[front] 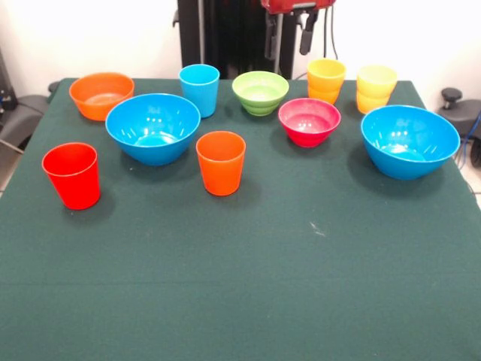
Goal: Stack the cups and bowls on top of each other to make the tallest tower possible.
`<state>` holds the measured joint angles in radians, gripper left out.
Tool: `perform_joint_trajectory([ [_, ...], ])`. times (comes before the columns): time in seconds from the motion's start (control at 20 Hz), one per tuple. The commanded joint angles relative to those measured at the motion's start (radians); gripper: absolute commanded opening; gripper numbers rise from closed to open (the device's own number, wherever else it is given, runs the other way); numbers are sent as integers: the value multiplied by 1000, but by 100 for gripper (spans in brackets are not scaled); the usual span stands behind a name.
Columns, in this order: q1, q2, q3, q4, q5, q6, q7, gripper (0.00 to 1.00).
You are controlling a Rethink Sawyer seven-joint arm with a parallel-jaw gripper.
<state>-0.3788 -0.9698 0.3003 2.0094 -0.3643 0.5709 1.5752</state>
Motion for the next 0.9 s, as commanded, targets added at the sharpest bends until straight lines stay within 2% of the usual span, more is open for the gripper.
perform_joint_trajectory([
  [0.05,34,80,-26,7,-36,-39,125,100],
  [0.6,56,107,-74,47,-85,-150,118,100],
  [0.9,28,86,-64,66,-66,-137,79,100],
])
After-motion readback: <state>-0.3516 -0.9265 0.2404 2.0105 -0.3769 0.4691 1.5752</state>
